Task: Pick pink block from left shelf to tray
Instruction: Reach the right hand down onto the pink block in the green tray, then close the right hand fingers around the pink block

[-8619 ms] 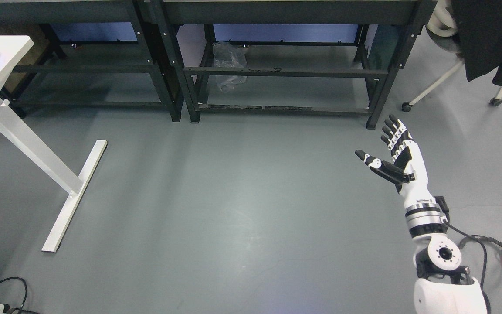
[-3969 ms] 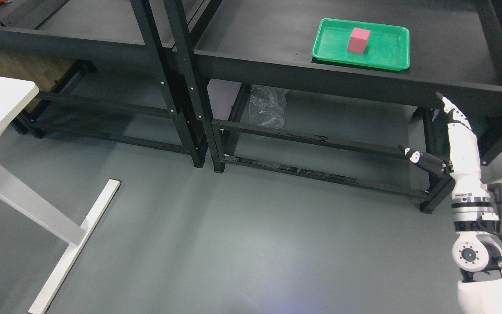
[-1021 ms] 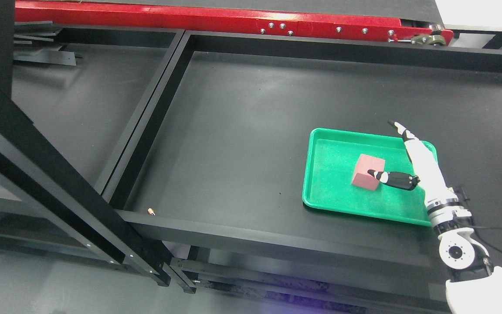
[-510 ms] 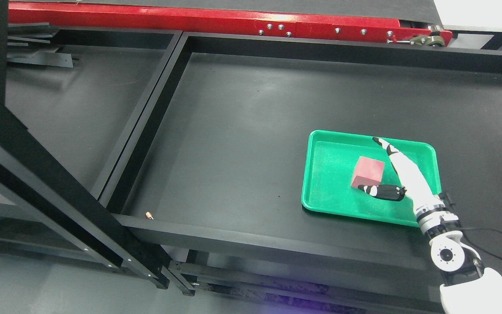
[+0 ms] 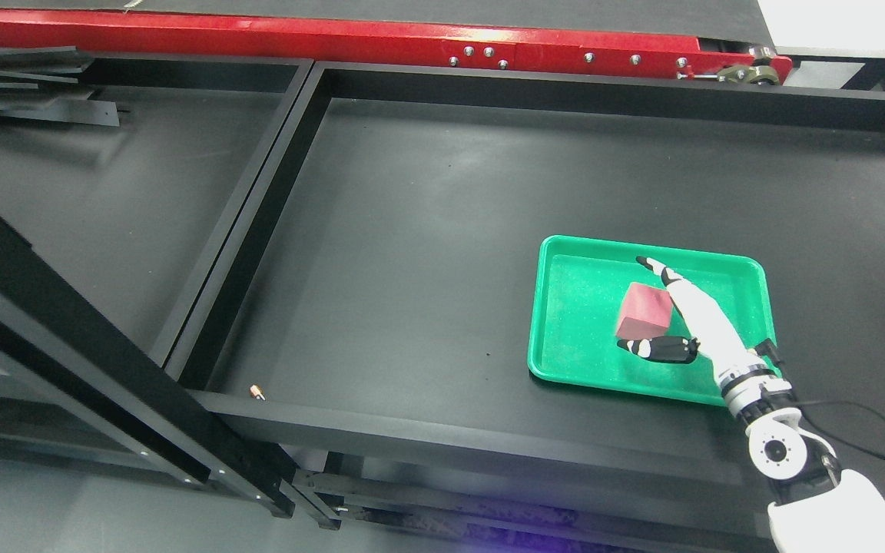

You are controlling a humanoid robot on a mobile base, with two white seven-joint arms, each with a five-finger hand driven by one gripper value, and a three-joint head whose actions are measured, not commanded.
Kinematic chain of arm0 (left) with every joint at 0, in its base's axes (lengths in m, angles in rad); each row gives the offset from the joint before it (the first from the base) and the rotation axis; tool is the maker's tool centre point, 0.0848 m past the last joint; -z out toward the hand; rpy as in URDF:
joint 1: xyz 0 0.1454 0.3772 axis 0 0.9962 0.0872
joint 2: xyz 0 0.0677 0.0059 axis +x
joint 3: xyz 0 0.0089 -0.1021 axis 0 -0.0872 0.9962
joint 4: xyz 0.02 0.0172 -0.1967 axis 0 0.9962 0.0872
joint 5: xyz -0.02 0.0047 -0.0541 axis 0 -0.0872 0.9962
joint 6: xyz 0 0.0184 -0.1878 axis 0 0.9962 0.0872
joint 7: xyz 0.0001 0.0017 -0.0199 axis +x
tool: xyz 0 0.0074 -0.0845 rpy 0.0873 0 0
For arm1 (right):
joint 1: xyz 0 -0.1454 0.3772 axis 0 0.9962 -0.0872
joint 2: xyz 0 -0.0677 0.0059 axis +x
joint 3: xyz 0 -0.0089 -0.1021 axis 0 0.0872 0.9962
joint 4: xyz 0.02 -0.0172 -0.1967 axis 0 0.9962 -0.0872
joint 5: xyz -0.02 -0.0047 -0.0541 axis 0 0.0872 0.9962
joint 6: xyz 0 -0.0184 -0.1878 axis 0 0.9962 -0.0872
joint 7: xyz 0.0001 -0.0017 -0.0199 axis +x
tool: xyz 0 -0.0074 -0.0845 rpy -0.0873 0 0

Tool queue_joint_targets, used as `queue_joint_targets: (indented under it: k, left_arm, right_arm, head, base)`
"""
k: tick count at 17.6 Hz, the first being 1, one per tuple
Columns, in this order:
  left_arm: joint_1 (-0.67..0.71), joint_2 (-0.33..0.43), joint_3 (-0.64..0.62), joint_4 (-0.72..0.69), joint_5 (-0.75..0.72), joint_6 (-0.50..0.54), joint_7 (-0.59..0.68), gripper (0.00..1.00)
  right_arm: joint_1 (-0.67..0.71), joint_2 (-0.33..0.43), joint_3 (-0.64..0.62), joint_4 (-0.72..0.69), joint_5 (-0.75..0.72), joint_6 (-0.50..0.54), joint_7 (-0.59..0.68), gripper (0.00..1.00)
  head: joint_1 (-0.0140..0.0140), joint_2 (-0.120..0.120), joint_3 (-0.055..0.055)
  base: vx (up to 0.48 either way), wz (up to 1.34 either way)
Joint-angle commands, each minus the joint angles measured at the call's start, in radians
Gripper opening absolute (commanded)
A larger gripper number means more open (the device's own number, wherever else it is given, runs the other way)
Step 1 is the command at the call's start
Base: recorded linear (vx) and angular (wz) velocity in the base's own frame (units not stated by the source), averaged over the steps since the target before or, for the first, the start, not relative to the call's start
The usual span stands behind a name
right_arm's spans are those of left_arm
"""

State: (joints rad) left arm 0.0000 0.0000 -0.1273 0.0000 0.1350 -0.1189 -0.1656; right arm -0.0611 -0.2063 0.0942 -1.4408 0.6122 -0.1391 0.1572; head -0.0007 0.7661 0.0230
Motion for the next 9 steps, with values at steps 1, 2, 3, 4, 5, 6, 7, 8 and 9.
queue_joint_targets:
  k: [1, 2, 3, 4, 5, 6, 7, 8, 9]
  left_arm:
    - [0.020, 0.017, 0.000, -0.017, 0.000, 0.001, 0.000, 1.00]
    - [0.020, 0.017, 0.000, -0.017, 0.000, 0.001, 0.000, 1.00]
    - [0.020, 0.017, 0.000, -0.017, 0.000, 0.001, 0.000, 1.00]
    - [0.020, 0.017, 0.000, -0.017, 0.000, 0.001, 0.000, 1.00]
    - [0.020, 0.017, 0.000, -0.017, 0.000, 0.001, 0.000, 1.00]
    - [0.020, 0.017, 0.000, -0.017, 0.000, 0.001, 0.000, 1.00]
    - [0.020, 0.017, 0.000, -0.017, 0.000, 0.001, 0.000, 1.00]
    - [0.020, 0.017, 0.000, -0.017, 0.000, 0.001, 0.000, 1.00]
    - [0.020, 0.017, 0.000, -0.017, 0.000, 0.001, 0.000, 1.00]
  right_arm:
    - [-0.008, -0.025, 0.030, 0.036, 0.000, 0.003, 0.002, 0.99]
    - [-0.009, -0.030, 0.030, 0.037, -0.002, 0.003, 0.002, 0.99]
    - [-0.009, -0.031, 0.030, 0.039, -0.002, 0.007, 0.004, 0.99]
    - [-0.009, -0.031, 0.033, 0.039, -0.002, 0.015, 0.004, 0.99]
    - [-0.009, -0.031, 0.038, 0.039, -0.002, 0.027, 0.004, 0.99]
    - [-0.009, -0.031, 0.045, 0.040, -0.002, 0.036, 0.005, 0.99]
    - [-0.008, -0.031, 0.050, 0.040, -0.002, 0.041, 0.004, 0.99]
    - [-0.008, -0.031, 0.052, 0.040, -0.002, 0.044, 0.004, 0.99]
    - [-0.008, -0.031, 0.052, 0.040, -0.002, 0.044, 0.004, 0.99]
  head:
    - [0.0000, 0.000, 0.000]
    - [0.0000, 0.000, 0.000]
    - [0.0000, 0.000, 0.000]
    - [0.0000, 0.000, 0.000]
    - [0.0000, 0.000, 0.000]
    - [0.0000, 0.000, 0.000]
    - [0.0000, 0.000, 0.000]
    - [0.0000, 0.000, 0.000]
    - [0.0000, 0.000, 0.000]
  base:
    - [0.038, -0.04]
    - [0.038, -0.04]
    - [0.044, -0.01]
    - [0.038, -0.01]
    - [0.038, -0.01]
    - [0.039, -0.04]
    - [0.039, -0.04]
    - [0.029, -0.04]
    - [0.029, -0.04]
